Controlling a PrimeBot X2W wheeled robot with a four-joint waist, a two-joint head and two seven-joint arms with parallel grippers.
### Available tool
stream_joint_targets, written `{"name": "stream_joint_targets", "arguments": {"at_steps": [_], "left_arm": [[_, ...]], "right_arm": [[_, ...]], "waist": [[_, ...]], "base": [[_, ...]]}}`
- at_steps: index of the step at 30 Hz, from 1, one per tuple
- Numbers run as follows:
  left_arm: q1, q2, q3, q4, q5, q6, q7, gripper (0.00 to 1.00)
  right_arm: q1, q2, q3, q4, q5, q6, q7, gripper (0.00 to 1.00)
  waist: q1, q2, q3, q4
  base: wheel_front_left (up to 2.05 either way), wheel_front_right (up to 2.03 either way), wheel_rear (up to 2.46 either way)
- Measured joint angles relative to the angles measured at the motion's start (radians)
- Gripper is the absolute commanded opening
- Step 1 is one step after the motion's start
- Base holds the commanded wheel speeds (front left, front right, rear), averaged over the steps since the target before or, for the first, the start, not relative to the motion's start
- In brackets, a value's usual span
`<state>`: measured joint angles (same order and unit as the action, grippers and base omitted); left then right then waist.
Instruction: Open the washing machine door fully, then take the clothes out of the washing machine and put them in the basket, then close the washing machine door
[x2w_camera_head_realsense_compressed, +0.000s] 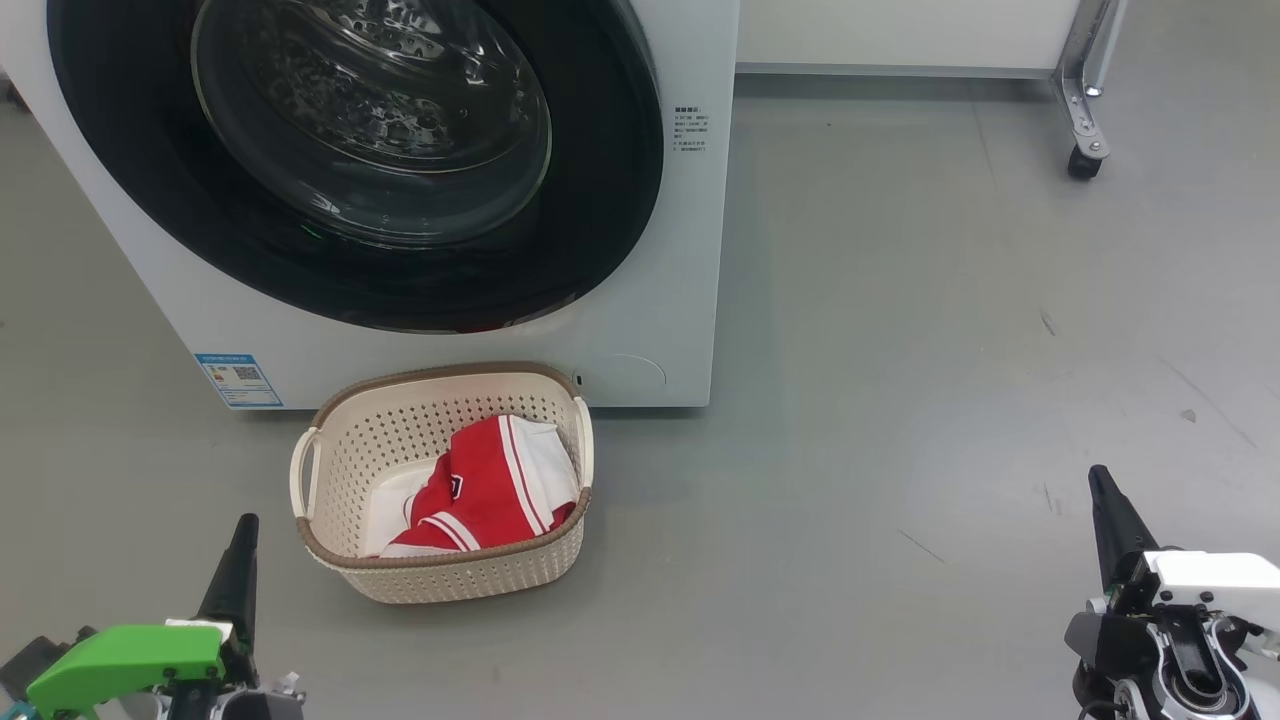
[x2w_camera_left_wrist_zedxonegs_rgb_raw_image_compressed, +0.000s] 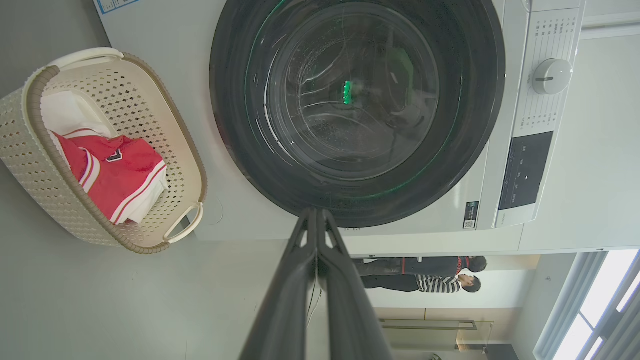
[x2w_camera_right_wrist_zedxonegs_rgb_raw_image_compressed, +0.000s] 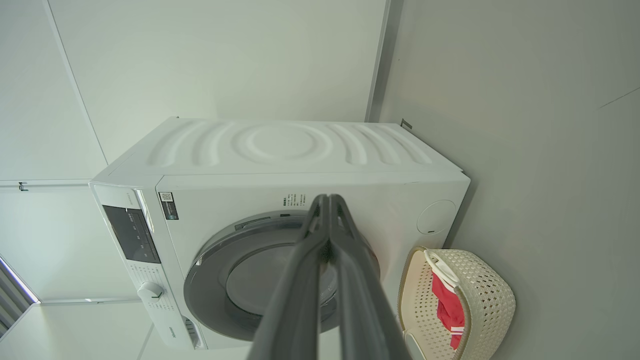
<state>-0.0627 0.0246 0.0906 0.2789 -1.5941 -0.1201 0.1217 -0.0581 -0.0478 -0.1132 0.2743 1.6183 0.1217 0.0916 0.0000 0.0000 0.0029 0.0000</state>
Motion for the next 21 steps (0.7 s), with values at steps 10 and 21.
{"name": "stream_joint_targets", "arguments": {"at_steps": [10,21], "left_arm": [[0.000,0.000,0.000,-0.001,0.000,0.000,-0.001,0.00],[0.000,0.000,-0.001,-0.001,0.000,0.000,-0.001,0.00]], "right_arm": [[0.000,0.000,0.000,0.000,0.000,0.000,0.000,0.00],[0.000,0.000,-0.001,0.000,0.000,0.000,0.000,0.00]], "waist": [[0.0000,0.0000,0.000,0.000],[0.0000,0.0000,0.000,0.000]], "base": [[0.00,0.00,0.00],[0.00,0.00,0.00]]}}
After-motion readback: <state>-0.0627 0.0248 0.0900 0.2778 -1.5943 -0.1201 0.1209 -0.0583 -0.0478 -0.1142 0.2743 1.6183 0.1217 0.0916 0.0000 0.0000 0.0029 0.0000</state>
